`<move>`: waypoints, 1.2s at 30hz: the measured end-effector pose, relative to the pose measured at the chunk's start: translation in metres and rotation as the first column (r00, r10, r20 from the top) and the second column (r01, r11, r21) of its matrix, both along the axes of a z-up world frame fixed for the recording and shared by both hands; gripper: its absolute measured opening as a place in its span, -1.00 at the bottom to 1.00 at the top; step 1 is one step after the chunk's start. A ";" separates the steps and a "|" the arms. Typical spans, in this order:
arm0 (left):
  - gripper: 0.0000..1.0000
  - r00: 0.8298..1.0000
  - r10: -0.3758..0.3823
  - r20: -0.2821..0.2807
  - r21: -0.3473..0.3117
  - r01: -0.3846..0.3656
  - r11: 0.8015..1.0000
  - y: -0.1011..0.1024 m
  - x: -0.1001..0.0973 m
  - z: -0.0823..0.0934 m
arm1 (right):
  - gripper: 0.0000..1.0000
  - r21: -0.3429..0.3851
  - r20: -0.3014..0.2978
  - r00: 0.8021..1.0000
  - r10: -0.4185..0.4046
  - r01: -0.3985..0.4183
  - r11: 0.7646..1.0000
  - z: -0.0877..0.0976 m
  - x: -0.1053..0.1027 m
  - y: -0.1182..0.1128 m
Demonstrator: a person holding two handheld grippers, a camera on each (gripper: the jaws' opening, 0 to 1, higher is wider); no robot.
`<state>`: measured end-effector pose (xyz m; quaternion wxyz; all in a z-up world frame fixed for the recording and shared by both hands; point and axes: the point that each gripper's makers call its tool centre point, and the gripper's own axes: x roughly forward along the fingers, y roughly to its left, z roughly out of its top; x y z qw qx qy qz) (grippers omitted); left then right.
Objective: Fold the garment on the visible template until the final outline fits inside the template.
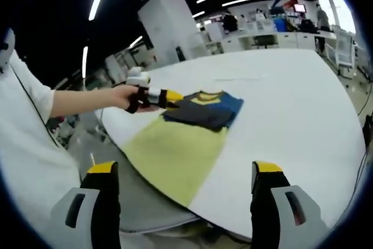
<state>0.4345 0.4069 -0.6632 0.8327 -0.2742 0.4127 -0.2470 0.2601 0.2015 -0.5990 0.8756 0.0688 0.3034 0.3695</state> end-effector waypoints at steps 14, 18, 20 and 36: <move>0.12 0.996 -0.014 0.086 0.028 0.011 1.000 0.038 -0.017 0.023 | 0.87 -0.013 0.002 0.998 0.056 -0.056 0.998 0.003 0.001 0.020; 0.14 0.992 -0.038 0.121 0.068 0.030 0.997 0.052 -0.023 0.029 | 0.87 -0.010 0.007 0.998 0.064 -0.064 0.998 0.005 0.003 0.025; 0.17 0.990 -0.051 0.131 0.087 0.040 0.995 0.059 -0.028 0.032 | 0.86 -0.011 0.006 0.997 0.071 -0.071 0.997 0.004 0.003 0.029; 0.55 0.956 -0.218 0.197 0.175 0.185 0.967 0.090 -0.068 0.062 | 0.87 -0.029 0.012 0.994 0.112 -0.111 0.993 0.008 0.005 0.040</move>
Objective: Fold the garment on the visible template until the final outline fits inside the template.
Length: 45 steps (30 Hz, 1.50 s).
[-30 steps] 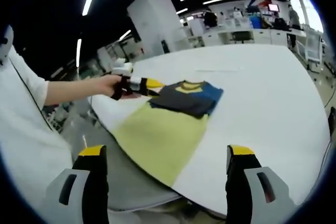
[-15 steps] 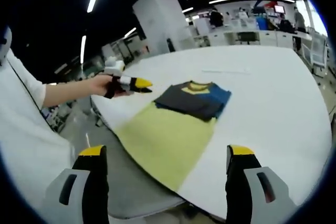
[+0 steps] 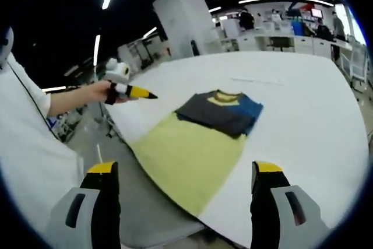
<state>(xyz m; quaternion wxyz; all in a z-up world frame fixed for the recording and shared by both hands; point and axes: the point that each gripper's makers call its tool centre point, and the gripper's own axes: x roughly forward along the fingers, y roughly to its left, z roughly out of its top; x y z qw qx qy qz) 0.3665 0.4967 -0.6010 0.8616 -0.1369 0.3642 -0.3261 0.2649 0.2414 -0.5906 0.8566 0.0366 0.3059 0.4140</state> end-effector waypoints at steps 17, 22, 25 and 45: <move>0.72 0.998 -0.058 0.005 0.069 0.057 0.996 0.027 -0.039 -0.002 | 0.87 -0.012 -0.003 1.000 -0.001 0.001 1.000 -0.002 -0.010 0.000; 0.80 0.999 -0.045 0.013 0.069 0.044 0.997 0.037 -0.049 0.002 | 0.87 -0.014 0.001 1.000 -0.005 0.005 1.000 -0.001 -0.012 -0.001; 0.83 0.999 -0.031 0.015 0.070 0.030 0.997 0.045 -0.053 0.003 | 0.87 -0.012 0.003 1.000 -0.009 0.009 1.000 -0.001 -0.012 0.000; 0.93 0.999 0.037 -0.038 0.063 -0.035 0.997 0.083 -0.099 -0.006 | 0.86 -0.025 -0.021 0.999 -0.046 0.045 0.999 -0.006 -0.020 -0.006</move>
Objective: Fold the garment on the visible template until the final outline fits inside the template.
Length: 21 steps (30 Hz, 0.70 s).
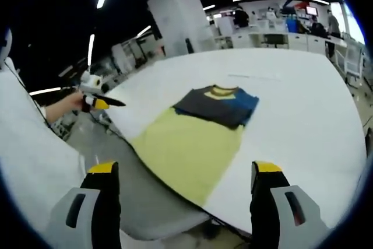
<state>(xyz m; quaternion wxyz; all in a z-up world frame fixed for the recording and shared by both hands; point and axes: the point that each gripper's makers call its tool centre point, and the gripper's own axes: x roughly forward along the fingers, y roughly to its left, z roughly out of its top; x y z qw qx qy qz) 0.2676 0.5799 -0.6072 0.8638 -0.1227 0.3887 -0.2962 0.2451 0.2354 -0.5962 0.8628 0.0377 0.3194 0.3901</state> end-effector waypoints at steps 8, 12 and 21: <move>0.99 0.999 0.034 -0.015 -0.001 -0.035 0.999 0.012 -0.011 -0.003 | 0.85 -0.002 -0.010 1.000 0.000 0.000 1.000 -0.001 0.002 0.003; 0.99 0.999 0.031 -0.027 0.006 -0.031 0.999 0.017 -0.016 -0.006 | 0.85 0.000 -0.007 1.000 -0.013 0.013 1.000 -0.002 0.003 0.002; 0.99 0.999 0.035 -0.036 0.004 -0.035 0.999 0.022 -0.017 -0.009 | 0.85 -0.005 -0.025 1.000 -0.014 0.013 1.000 -0.008 0.000 0.003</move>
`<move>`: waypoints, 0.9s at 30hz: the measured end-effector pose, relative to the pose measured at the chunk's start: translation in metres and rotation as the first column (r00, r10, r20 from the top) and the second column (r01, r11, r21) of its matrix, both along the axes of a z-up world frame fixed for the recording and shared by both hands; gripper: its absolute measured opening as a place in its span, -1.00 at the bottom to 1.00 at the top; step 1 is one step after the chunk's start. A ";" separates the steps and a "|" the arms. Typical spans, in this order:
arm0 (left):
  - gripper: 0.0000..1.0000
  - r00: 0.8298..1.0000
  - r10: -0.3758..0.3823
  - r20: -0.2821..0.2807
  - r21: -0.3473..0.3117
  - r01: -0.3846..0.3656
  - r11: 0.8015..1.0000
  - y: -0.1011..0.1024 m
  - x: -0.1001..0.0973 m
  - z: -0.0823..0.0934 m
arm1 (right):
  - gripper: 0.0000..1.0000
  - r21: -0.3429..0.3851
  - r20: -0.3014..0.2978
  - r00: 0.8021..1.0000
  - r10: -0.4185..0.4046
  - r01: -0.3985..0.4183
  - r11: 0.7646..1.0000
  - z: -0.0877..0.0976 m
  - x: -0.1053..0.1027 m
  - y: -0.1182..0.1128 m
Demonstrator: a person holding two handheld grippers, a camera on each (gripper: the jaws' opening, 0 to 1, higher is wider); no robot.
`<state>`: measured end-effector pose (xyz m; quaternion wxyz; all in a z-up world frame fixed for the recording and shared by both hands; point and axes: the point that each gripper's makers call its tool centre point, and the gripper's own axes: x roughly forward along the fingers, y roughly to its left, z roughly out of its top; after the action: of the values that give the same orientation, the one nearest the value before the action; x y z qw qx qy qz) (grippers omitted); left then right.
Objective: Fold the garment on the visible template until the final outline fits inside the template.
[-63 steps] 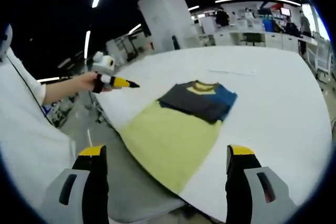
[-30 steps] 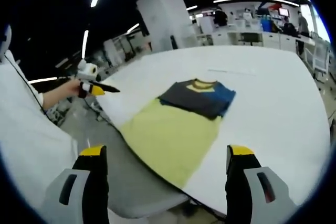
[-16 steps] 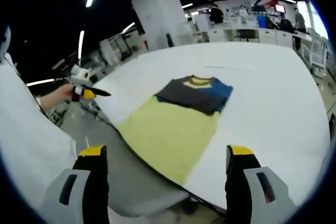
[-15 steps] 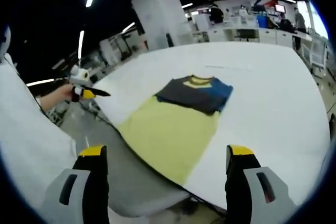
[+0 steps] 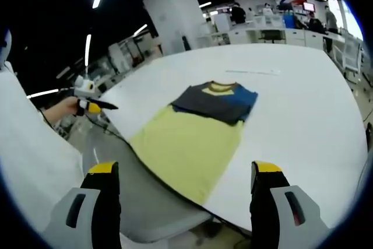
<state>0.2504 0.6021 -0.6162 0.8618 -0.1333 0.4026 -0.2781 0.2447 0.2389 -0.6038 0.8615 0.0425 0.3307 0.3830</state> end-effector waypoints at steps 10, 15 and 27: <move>0.99 1.000 -0.018 -0.026 -0.005 0.018 1.000 -0.005 -0.002 -0.008 | 0.85 -0.002 -0.011 1.000 -0.006 0.006 1.000 -0.005 0.000 -0.001; 0.99 0.998 -0.030 -0.047 -0.012 0.029 0.999 -0.007 -0.001 -0.014 | 0.81 -0.001 -0.022 1.000 -0.002 0.002 1.000 -0.009 -0.001 0.001; 0.96 0.994 -0.042 -0.106 -0.012 0.041 0.999 -0.010 -0.007 -0.037 | 0.75 -0.003 -0.046 0.999 -0.004 0.004 1.000 -0.020 -0.001 0.002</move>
<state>0.2431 0.5923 -0.6532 0.8327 -0.1439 0.4490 -0.2905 0.2437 0.2405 -0.6235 0.8543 0.0509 0.3511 0.3799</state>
